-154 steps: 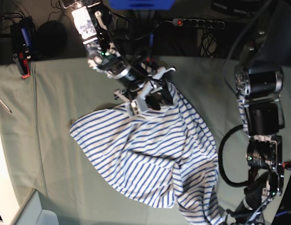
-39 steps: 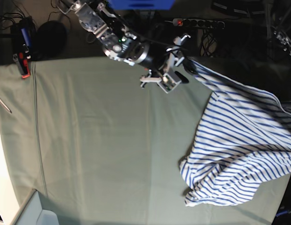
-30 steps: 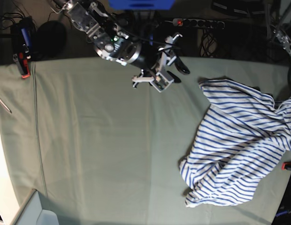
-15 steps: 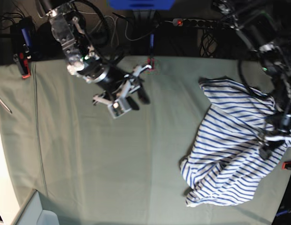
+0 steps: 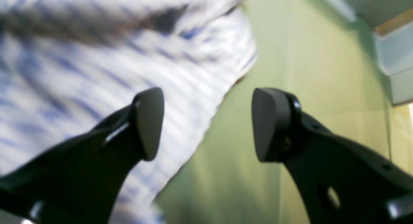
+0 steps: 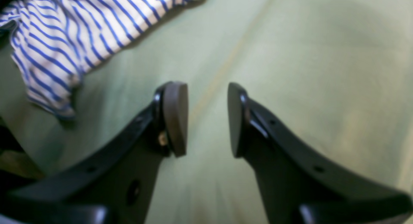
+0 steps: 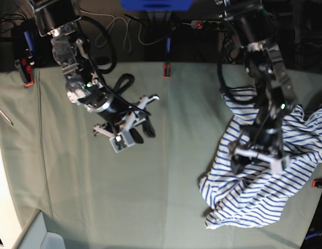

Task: Layout the t-shirt on the table in an organized manner, then fold the t-shirt properly
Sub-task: 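Reach the left gripper down onto the bunched shirt and grasp it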

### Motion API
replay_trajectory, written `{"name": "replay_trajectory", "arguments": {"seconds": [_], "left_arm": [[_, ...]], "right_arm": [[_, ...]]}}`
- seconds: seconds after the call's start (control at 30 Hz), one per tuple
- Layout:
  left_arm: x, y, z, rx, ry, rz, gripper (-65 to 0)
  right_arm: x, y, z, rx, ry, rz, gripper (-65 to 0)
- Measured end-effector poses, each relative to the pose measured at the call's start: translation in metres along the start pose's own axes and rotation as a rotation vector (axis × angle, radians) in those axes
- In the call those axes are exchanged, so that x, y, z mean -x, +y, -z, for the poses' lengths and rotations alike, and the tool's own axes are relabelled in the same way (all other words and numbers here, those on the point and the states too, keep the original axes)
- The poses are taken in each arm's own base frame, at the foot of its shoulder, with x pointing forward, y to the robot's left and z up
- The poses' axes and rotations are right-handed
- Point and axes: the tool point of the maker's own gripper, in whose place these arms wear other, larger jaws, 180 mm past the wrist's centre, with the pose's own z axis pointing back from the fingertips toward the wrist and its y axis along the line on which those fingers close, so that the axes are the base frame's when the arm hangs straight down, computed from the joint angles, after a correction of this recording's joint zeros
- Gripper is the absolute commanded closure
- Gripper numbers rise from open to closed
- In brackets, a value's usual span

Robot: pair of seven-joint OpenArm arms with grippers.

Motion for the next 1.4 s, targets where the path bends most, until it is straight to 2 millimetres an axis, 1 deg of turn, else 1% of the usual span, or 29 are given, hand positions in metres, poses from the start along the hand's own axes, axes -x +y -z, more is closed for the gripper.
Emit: {"name": "replay_trajectory", "arguments": {"seconds": [0.1,0.23,0.27,0.37,0.43,0.47,0.5,0.6,0.7,0.8,0.83,0.87,0.9,1.0,1.1,1.13,1.2,1.3,1.37,1.4], "left_arm": [[0.016,-0.001,0.022,-0.086,0.083,0.044,-41.4],[0.045,0.000,0.046,-0.131,0.199,0.114,-41.4],[0.049,-0.004,0.053,-0.129,0.207,0.126,-41.4],[0.045,-0.023,0.069,-0.096,0.154,0.199,-41.3],[0.047,-0.029,0.076,-0.087,0.136,0.246,-41.3],[0.051,-0.028,0.078,-0.092,0.151,0.263,-41.3],[0.058,-0.026,0.082,-0.095,0.167,0.274,-41.3],[0.077,-0.020,0.090,-0.112,0.230,0.289,-41.4],[0.080,-0.017,0.098,-0.114,0.229,0.292,-41.3],[0.083,-0.016,0.103,-0.116,0.239,0.296,-40.5],[0.086,-0.016,0.104,-0.115,0.247,0.296,-38.4],[0.088,-0.017,0.104,-0.113,0.255,0.297,-34.0],[0.091,-0.018,0.105,-0.111,0.263,0.298,-27.0],[0.091,-0.020,0.108,-0.110,0.270,0.289,0.0],[0.090,-0.020,0.110,-0.111,0.277,0.295,-1.3],[0.089,-0.020,0.110,-0.111,0.276,0.295,0.0],[0.089,-0.020,0.110,-0.110,0.276,0.297,-0.2],[0.087,-0.027,0.109,-0.103,0.275,0.294,-0.1],[0.080,-0.046,0.109,-0.080,0.231,0.301,-0.1],[0.078,-0.061,0.108,-0.054,0.210,0.308,-0.1]], "right_arm": [[0.011,-0.009,-0.007,0.010,0.027,-0.018,-21.8],[0.025,-0.021,-0.017,0.026,0.068,-0.044,-21.8],[0.025,-0.027,-0.019,0.039,0.069,-0.043,-21.8],[0.022,-0.050,-0.026,0.106,0.049,-0.011,-21.8],[0.027,-0.059,-0.033,0.134,0.053,0.007,-21.8],[0.031,-0.061,-0.035,0.140,0.065,0.012,-21.8],[0.036,-0.061,-0.036,0.142,0.081,0.016,-21.8],[0.034,-0.067,-0.038,0.159,0.068,0.025,-21.8],[0.029,-0.078,-0.042,0.188,0.050,0.031,-21.8],[0.039,-0.085,-0.050,0.214,0.069,0.049,-21.8],[0.041,-0.087,-0.051,0.220,0.075,0.052,-21.8],[0.041,-0.088,-0.053,0.225,0.074,0.055,-21.8],[0.040,-0.091,-0.053,0.232,0.071,0.057,-21.8],[0.036,-0.100,-0.056,0.256,0.057,0.060,-21.8],[0.036,-0.111,-0.062,0.286,0.052,0.069,-21.8],[0.035,-0.113,-0.063,0.291,0.051,0.071,-21.8],[0.035,-0.115,-0.065,0.298,0.048,0.073,-21.8],[0.035,-0.116,-0.065,0.301,0.049,0.074,-21.8],[0.035,-0.116,-0.065,0.302,0.047,0.074,-21.8],[0.034,-0.119,-0.067,0.309,0.045,0.078,-21.8]]}}
